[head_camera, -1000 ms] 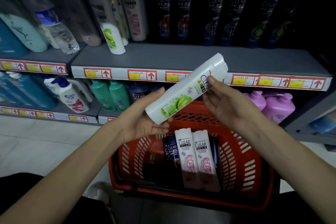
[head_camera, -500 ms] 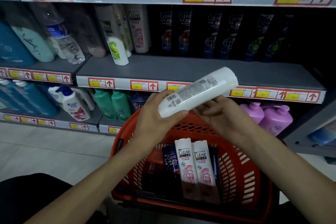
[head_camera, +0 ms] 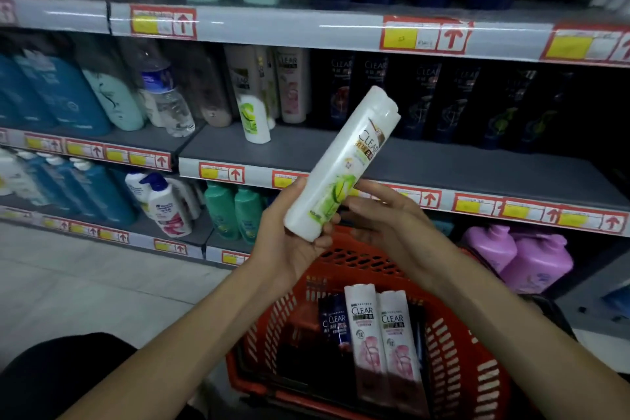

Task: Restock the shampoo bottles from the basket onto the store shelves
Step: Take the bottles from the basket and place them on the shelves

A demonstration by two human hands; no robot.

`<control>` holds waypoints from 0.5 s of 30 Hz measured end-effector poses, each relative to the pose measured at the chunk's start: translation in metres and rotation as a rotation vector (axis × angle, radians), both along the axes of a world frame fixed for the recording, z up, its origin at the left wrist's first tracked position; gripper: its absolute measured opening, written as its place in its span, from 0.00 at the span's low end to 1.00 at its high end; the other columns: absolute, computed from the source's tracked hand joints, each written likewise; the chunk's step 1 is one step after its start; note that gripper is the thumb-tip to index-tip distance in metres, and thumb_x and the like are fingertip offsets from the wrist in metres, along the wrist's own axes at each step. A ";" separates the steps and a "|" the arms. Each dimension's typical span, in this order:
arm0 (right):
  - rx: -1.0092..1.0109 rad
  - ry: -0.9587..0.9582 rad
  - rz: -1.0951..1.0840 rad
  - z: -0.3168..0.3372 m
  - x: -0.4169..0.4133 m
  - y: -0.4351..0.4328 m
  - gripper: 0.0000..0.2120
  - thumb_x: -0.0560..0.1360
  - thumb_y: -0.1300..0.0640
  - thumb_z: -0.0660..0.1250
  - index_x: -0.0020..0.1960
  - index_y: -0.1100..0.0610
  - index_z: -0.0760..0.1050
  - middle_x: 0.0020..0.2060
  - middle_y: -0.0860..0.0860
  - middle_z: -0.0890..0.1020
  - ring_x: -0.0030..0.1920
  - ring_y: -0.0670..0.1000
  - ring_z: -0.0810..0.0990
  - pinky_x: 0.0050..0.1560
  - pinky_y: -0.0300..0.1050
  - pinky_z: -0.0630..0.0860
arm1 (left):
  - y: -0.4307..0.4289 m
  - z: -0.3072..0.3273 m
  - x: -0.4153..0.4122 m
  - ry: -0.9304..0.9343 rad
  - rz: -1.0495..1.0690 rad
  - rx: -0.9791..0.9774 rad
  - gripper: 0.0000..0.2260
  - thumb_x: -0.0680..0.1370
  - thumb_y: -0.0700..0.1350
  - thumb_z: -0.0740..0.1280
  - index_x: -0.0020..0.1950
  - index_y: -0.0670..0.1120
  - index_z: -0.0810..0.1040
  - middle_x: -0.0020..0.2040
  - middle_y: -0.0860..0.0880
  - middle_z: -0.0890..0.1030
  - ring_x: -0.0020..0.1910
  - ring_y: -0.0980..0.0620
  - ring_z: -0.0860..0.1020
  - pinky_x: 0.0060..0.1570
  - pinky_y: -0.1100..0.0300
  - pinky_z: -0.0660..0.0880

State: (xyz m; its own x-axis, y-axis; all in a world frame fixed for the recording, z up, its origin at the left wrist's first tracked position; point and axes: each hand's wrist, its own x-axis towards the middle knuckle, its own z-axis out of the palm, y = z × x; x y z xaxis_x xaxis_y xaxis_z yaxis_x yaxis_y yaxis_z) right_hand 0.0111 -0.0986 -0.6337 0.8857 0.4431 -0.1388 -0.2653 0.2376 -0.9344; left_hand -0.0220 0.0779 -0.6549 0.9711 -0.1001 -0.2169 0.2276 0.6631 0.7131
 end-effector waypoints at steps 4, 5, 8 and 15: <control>-0.079 -0.034 0.113 0.001 0.003 0.031 0.17 0.76 0.58 0.75 0.63 0.59 0.80 0.49 0.59 0.82 0.49 0.58 0.84 0.65 0.63 0.77 | 0.016 0.004 -0.004 0.004 -0.017 -0.030 0.22 0.78 0.60 0.66 0.57 0.43 0.85 0.41 0.44 0.78 0.32 0.51 0.71 0.29 0.62 0.66; -0.093 -0.051 0.105 0.001 0.005 0.039 0.19 0.74 0.58 0.76 0.63 0.58 0.79 0.50 0.59 0.83 0.48 0.56 0.84 0.65 0.64 0.77 | 0.021 0.006 -0.005 0.012 -0.015 -0.038 0.22 0.78 0.59 0.66 0.57 0.43 0.85 0.40 0.44 0.78 0.32 0.51 0.72 0.29 0.62 0.67; -0.156 -0.147 0.098 0.004 0.009 0.062 0.20 0.73 0.58 0.78 0.63 0.57 0.79 0.55 0.59 0.86 0.49 0.55 0.85 0.62 0.57 0.80 | 0.042 0.007 -0.006 0.035 0.033 -0.006 0.20 0.80 0.56 0.64 0.56 0.42 0.85 0.42 0.42 0.80 0.33 0.48 0.77 0.32 0.59 0.74; -0.288 -0.323 0.021 -0.003 0.021 0.111 0.24 0.70 0.67 0.79 0.63 0.59 0.78 0.53 0.53 0.87 0.52 0.52 0.87 0.54 0.47 0.84 | 0.099 -0.014 0.005 -0.067 0.322 0.899 0.16 0.87 0.49 0.57 0.55 0.46 0.84 0.51 0.46 0.86 0.49 0.55 0.84 0.53 0.55 0.78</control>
